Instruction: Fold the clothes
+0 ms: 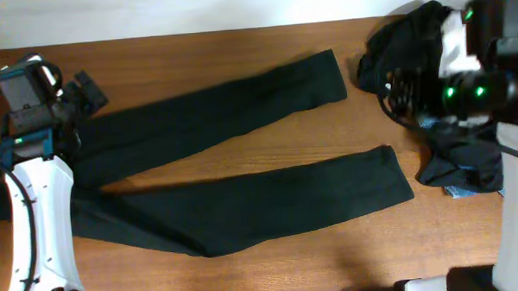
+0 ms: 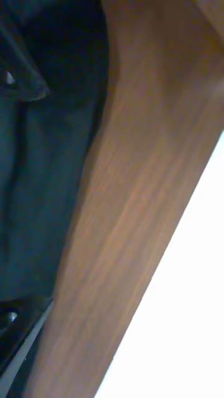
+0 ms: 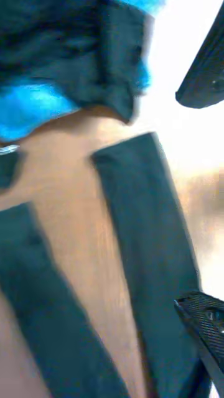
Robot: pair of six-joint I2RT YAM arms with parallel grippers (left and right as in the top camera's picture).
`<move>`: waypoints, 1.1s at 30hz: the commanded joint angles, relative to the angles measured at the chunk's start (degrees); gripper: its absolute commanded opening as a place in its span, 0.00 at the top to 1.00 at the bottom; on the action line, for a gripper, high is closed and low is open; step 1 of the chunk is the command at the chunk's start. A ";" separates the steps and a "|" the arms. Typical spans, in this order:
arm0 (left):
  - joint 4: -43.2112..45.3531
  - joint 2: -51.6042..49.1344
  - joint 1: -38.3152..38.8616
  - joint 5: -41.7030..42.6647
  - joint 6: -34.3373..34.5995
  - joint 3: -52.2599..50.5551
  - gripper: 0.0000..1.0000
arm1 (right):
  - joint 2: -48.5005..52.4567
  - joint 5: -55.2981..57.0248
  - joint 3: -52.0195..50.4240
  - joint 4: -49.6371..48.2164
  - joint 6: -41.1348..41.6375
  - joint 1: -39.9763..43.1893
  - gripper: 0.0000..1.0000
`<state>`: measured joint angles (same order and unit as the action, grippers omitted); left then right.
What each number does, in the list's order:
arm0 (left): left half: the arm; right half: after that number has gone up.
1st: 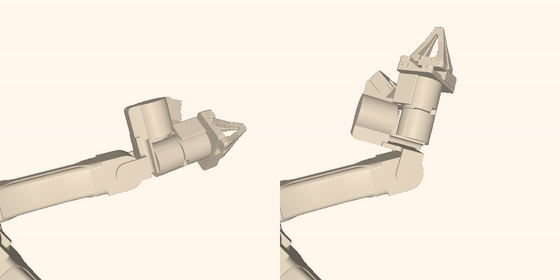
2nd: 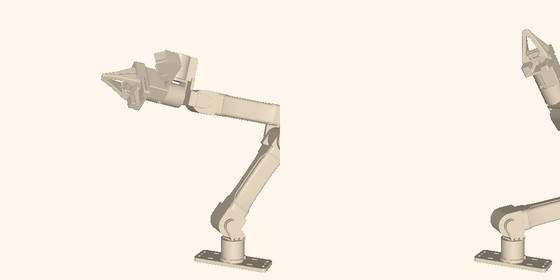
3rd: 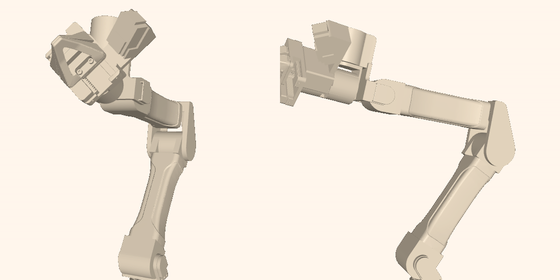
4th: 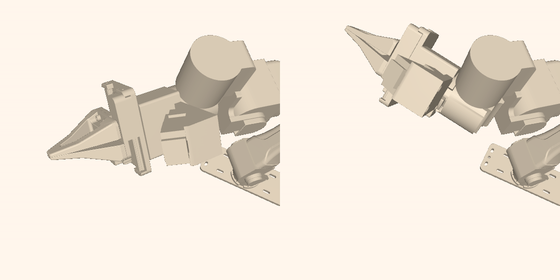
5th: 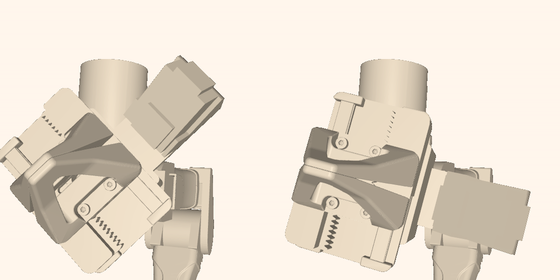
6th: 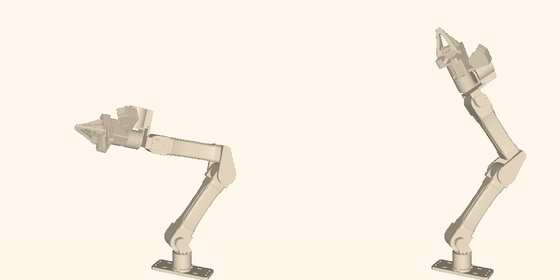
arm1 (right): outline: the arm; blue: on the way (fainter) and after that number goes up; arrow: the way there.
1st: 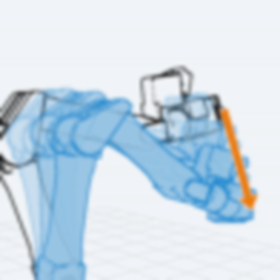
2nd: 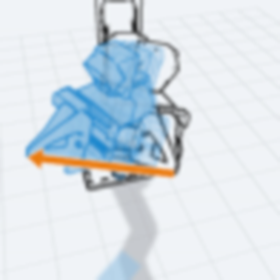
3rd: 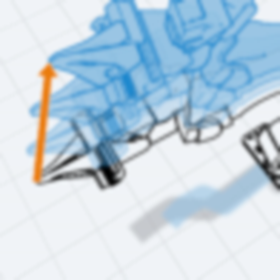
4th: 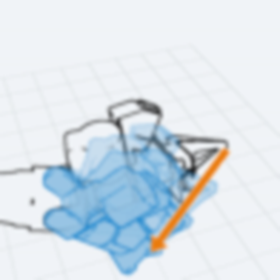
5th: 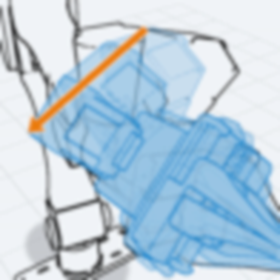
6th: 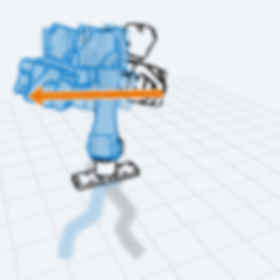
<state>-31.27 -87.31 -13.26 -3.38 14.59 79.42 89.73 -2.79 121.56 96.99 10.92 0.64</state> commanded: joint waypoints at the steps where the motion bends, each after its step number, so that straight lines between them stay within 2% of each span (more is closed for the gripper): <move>1: -0.07 1.20 0.55 0.66 -1.44 0.72 0.01 | -3.19 1.27 -12.20 0.35 9.97 3.61 0.01; 7: -0.09 1.18 0.61 0.63 -1.46 0.72 0.01 | -8.20 -1.77 -29.31 -2.23 9.97 10.05 0.01; 10: -0.11 1.03 0.61 0.61 -1.46 0.72 0.01 | -10.23 -6.10 -39.28 -7.93 5.11 13.51 0.01; 16: -0.22 0.35 0.61 0.61 -1.46 0.66 0.01 | -10.19 -11.87 -52.54 -15.52 -0.31 17.46 0.01; 27: -0.90 -0.83 0.61 0.61 -1.46 0.55 0.01 | -9.53 -13.62 -67.73 -33.55 -1.44 17.75 0.01; 33: -1.20 -0.87 0.61 0.31 -1.46 0.55 0.01 | -7.50 -8.70 -73.22 -42.97 3.30 17.75 0.00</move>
<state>-32.32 -87.61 -12.86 -3.18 14.26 79.42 80.82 -14.92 50.78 56.69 11.14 17.98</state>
